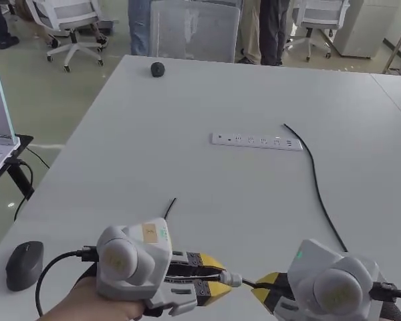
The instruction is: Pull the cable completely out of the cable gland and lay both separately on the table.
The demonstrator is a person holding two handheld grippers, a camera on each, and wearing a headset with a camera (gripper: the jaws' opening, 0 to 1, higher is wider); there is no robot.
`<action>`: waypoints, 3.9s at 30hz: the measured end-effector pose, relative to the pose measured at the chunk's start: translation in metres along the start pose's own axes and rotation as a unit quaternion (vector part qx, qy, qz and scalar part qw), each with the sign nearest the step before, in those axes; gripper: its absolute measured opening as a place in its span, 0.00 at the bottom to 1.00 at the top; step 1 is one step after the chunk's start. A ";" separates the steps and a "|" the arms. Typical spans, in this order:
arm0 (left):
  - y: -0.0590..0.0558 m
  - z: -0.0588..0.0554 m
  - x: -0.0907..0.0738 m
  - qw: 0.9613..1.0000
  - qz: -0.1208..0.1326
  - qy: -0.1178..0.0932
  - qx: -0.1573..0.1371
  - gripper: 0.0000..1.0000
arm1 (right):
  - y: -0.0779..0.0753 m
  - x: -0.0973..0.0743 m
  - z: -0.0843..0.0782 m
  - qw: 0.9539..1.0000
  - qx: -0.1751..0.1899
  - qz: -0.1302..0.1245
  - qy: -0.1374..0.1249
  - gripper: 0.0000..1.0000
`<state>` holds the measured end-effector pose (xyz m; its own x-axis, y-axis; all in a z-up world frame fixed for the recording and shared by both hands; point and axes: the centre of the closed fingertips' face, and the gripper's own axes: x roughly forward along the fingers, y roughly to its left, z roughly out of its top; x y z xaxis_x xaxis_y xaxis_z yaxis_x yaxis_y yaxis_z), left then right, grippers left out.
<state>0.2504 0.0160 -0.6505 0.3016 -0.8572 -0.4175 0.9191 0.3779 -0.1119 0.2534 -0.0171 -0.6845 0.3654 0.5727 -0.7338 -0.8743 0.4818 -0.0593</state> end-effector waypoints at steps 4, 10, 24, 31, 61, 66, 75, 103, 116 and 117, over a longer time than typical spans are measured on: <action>0.001 0.001 -0.001 1.000 0.000 0.000 0.001 0.15 | -0.006 0.000 -0.006 1.000 0.019 -0.007 0.004 0.00; 0.001 0.001 -0.001 1.000 0.001 -0.001 0.001 0.15 | -0.010 -0.001 -0.015 0.999 0.041 -0.012 0.010 0.00; -0.003 -0.001 -0.001 1.000 -0.001 0.000 0.001 0.15 | -0.017 0.003 -0.050 0.985 0.165 -0.016 0.038 0.00; -0.003 0.000 -0.002 1.000 -0.001 0.000 0.002 0.15 | -0.020 0.005 -0.065 0.980 0.189 -0.025 0.059 0.00; -0.004 -0.006 -0.004 1.000 0.004 0.007 -0.001 0.15 | 0.003 -0.013 0.009 1.000 0.015 0.005 -0.015 0.16; -0.005 -0.006 -0.004 1.000 0.004 0.007 -0.001 0.15 | 0.013 -0.007 0.014 1.000 -0.029 0.005 -0.007 0.13; -0.006 -0.007 -0.004 1.000 0.001 0.007 -0.002 0.15 | 0.018 0.000 0.023 0.997 -0.081 0.013 -0.004 0.09; 0.004 -0.003 -0.007 1.000 0.005 0.002 0.003 0.15 | 0.004 0.003 0.010 0.998 -0.057 0.013 0.003 0.00; 0.005 -0.002 -0.007 1.000 0.003 0.001 0.003 0.15 | -0.009 0.002 -0.012 1.000 -0.013 0.005 0.015 0.00; 0.005 -0.002 -0.007 1.000 0.003 0.001 0.003 0.15 | -0.010 0.003 -0.015 1.000 -0.009 0.005 0.017 0.00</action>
<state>0.2518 0.0251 -0.6501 0.3068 -0.8538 -0.4206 0.9188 0.3810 -0.1031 0.2580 -0.0299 -0.6956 0.3466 0.5547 -0.7564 -0.8836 0.4637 -0.0648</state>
